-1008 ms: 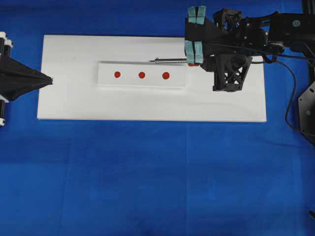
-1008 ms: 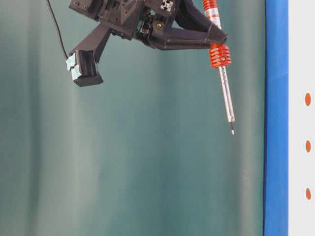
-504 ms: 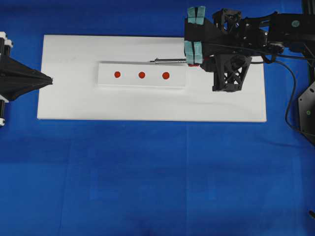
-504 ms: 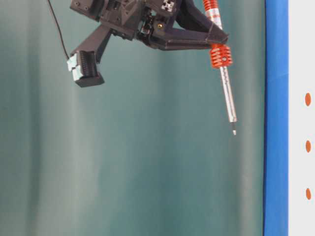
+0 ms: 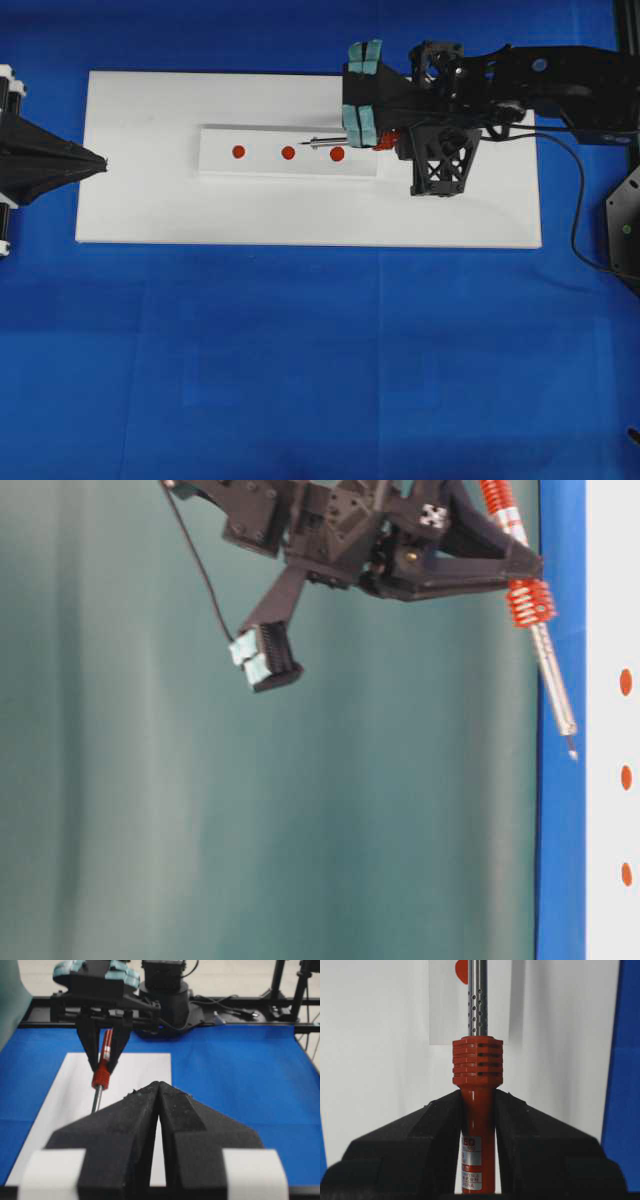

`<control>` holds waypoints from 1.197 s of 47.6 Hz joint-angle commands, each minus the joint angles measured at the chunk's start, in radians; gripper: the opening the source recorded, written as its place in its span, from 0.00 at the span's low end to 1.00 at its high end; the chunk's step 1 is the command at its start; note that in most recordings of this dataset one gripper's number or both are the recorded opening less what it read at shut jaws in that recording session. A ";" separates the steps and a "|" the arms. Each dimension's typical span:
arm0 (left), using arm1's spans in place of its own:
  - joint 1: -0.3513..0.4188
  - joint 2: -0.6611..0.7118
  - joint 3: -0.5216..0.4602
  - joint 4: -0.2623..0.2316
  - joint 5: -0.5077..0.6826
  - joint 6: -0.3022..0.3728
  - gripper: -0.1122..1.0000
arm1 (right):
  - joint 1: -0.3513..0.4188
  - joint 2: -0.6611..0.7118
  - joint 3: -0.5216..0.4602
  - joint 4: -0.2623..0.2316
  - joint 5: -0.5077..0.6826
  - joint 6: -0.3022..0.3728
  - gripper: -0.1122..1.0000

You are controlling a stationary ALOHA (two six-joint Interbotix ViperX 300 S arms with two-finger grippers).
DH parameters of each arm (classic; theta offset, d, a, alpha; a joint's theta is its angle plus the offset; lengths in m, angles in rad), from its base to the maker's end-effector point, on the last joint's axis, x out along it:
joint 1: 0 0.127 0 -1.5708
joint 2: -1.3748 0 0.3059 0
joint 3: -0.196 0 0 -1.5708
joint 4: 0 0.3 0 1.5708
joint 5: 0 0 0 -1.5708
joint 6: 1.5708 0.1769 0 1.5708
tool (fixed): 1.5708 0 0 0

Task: Touch the tip of the soldering iron to the mark.

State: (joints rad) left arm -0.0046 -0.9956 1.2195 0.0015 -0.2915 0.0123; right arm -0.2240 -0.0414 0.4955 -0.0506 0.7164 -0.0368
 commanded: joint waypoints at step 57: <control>0.000 0.005 -0.009 0.002 -0.002 0.000 0.10 | -0.009 0.081 -0.034 0.000 -0.066 0.000 0.16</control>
State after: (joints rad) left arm -0.0046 -0.9940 1.2195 0.0015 -0.2869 0.0123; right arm -0.2301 0.0522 0.4878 -0.0506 0.6550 -0.0368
